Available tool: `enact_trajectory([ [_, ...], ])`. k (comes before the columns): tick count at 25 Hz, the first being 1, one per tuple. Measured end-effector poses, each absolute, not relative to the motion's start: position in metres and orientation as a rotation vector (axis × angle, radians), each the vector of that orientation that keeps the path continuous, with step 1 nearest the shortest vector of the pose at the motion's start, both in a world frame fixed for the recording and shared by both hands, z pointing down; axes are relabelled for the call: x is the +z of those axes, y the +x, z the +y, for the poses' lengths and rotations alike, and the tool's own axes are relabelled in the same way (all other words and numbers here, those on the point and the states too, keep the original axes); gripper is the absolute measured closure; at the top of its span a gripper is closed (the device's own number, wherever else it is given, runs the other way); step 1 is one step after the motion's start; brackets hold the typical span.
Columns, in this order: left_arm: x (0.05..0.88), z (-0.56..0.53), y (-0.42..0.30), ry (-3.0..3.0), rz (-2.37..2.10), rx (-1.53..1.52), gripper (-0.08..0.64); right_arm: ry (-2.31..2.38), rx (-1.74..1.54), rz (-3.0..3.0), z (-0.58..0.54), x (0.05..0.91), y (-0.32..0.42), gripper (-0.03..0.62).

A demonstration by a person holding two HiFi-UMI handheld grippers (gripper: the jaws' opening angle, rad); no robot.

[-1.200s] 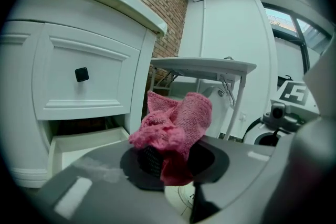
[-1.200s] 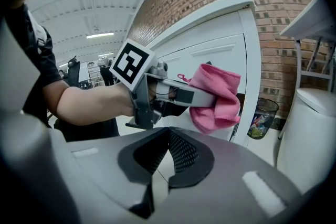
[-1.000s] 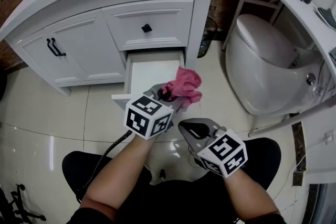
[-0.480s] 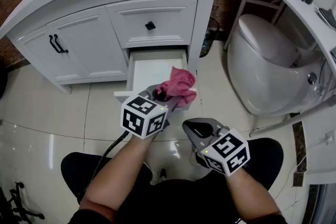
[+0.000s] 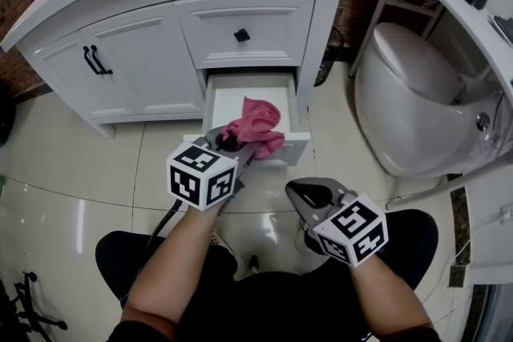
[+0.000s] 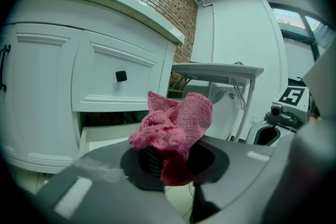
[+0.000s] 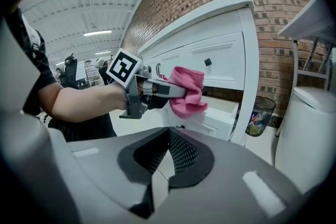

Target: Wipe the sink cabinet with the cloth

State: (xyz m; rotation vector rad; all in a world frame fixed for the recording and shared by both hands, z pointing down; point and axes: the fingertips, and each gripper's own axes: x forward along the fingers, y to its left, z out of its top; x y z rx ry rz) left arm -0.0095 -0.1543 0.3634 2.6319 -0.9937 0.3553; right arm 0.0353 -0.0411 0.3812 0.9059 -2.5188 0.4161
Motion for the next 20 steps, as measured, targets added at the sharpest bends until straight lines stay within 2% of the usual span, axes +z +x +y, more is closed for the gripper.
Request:
enact_trajectory([
  [20,0.359,-0.160,-0.137,2.482,-1.310,0.240,0.469,0.864,0.381,-2.499,-0.036,0.386,0.015,0.584],
])
